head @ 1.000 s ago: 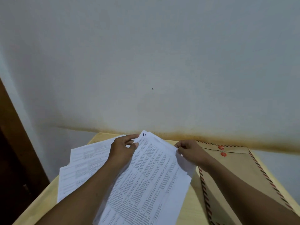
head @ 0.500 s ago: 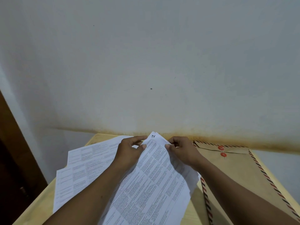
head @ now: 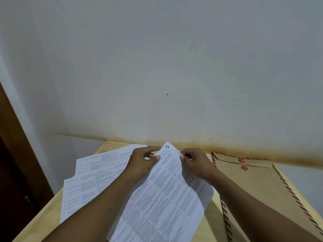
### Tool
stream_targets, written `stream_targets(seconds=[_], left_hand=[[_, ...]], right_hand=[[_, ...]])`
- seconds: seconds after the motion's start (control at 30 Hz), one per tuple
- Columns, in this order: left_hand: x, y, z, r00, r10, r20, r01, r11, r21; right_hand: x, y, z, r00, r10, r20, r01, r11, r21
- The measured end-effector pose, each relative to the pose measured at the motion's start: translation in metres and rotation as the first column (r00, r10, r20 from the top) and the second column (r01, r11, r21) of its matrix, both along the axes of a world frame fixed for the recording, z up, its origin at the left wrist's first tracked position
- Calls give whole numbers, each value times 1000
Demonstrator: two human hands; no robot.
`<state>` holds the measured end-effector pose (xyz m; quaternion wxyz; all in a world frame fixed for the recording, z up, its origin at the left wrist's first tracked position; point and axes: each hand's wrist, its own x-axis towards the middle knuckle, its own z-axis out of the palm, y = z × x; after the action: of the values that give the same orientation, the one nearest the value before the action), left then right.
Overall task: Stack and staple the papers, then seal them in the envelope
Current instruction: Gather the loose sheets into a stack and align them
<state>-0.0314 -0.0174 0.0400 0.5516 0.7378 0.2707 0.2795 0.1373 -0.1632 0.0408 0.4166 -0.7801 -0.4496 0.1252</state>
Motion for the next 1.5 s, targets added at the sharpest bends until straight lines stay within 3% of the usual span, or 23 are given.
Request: stream_targets(seconds=[0.87,1.13,1.37,1.5], left_hand=[[0,-3,3,997,75,27,-74,996,-46],[1,-4,8,978,203,48,-206,976,64],[4,-8,9,979,194,66,-199,978,70],[0,-5,8,988,156,1,-155,981,112]], right_hand=[[-11,4,5,998,-55,24,51,990,129],[-12,4,6,994,-103,48,104,994,-22],[-16,7,-5,984,-173,47,171,985,29],[-17,7,-7,983,-178,47,176,983,56]])
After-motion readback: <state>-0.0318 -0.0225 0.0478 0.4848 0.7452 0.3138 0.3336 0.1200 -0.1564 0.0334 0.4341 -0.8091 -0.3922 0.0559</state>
